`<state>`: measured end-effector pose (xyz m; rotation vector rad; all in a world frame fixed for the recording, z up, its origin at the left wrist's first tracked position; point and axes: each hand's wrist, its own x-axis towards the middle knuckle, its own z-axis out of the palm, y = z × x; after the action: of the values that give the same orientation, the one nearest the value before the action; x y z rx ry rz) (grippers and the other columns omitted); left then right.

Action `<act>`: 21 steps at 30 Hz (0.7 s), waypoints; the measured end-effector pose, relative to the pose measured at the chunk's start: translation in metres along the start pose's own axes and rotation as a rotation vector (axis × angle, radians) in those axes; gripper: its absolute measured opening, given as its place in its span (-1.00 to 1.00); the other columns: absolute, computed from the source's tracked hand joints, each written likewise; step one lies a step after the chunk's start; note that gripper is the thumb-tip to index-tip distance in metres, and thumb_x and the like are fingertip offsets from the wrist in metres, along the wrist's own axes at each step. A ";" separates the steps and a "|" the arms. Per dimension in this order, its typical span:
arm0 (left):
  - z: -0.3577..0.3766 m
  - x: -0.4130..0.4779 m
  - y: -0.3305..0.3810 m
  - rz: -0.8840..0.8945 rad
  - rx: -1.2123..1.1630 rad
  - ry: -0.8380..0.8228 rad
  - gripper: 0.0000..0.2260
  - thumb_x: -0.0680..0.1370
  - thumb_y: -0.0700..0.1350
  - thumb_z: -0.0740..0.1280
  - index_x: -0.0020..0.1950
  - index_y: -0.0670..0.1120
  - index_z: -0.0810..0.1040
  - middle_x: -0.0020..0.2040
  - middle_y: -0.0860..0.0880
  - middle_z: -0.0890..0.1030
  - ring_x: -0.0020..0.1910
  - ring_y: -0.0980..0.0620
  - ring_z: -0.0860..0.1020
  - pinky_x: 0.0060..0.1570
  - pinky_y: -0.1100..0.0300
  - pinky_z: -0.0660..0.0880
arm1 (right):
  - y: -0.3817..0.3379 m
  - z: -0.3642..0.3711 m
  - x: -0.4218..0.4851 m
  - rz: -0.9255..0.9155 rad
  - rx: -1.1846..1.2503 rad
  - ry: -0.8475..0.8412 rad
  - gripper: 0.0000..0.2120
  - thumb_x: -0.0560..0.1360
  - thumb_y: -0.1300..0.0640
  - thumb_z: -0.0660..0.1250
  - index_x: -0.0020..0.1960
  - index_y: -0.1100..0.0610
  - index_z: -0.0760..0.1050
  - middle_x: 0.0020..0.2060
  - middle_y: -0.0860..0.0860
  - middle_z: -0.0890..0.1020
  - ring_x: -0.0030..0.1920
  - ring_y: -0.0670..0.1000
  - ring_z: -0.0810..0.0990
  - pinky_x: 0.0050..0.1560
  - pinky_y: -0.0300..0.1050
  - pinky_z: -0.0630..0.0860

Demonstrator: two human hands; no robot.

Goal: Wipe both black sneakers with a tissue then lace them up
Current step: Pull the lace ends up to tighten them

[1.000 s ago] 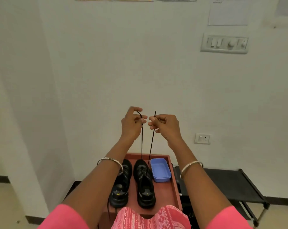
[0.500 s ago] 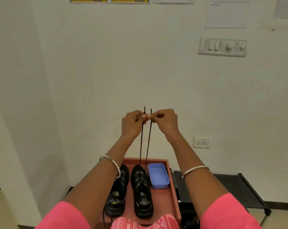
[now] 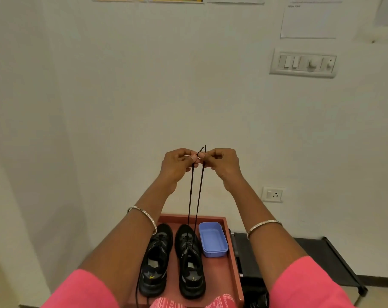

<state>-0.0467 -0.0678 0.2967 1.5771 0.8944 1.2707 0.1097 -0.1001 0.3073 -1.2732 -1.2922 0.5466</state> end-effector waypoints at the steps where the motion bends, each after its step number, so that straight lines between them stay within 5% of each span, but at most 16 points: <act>1: -0.001 0.000 0.000 -0.063 -0.102 -0.051 -0.85 0.60 -0.18 0.38 0.13 -0.19 0.65 -0.12 -0.05 0.73 -0.09 0.04 0.69 0.11 0.07 0.58 | 0.002 0.000 -0.002 0.046 0.104 -0.019 -0.81 0.44 0.05 0.54 -0.08 0.17 0.68 -0.23 0.07 0.73 -0.21 -0.01 0.71 -0.10 -0.15 0.56; 6: 0.001 -0.004 -0.002 -0.366 -0.550 -0.227 -0.78 0.60 -0.24 0.35 0.22 -0.25 0.62 -0.08 -0.08 0.69 -0.14 0.06 0.64 0.06 0.16 0.62 | 0.015 0.009 -0.010 0.300 0.636 -0.086 -0.77 0.47 0.16 0.49 0.05 0.27 0.61 -0.18 0.12 0.70 -0.19 0.03 0.66 -0.05 -0.09 0.63; 12: 0.004 0.001 -0.007 -0.375 -0.516 -0.195 -0.75 0.58 -0.21 0.40 0.25 -0.19 0.62 -0.17 -0.04 0.68 -0.26 0.10 0.59 -0.10 0.20 0.61 | 0.020 0.013 -0.013 0.258 0.537 -0.041 -0.71 0.47 0.11 0.50 0.09 0.27 0.66 -0.20 0.10 0.70 -0.23 -0.03 0.64 -0.10 -0.13 0.62; 17: 0.012 0.001 -0.005 -0.227 -0.303 -0.045 -0.83 0.56 -0.21 0.43 0.13 -0.20 0.66 -0.19 -0.09 0.70 -0.28 0.06 0.61 -0.16 0.19 0.57 | 0.018 0.010 -0.011 0.197 0.451 -0.024 -0.71 0.49 -0.01 0.46 -0.01 0.23 0.68 -0.27 0.08 0.67 -0.28 -0.05 0.61 -0.13 -0.17 0.61; 21: 0.023 0.000 -0.009 0.144 0.124 0.113 -0.95 0.54 -0.16 0.45 -0.06 -0.13 0.64 -0.23 -0.03 0.71 -0.33 0.10 0.64 -0.29 0.25 0.57 | 0.019 0.014 -0.008 0.138 0.344 0.009 -0.70 0.58 0.00 0.38 0.00 0.26 0.62 -0.25 0.01 0.67 -0.31 -0.08 0.58 -0.25 -0.15 0.51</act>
<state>-0.0246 -0.0696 0.2869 1.7057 0.9604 1.4414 0.1013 -0.0965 0.2846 -1.0779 -1.0532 0.8224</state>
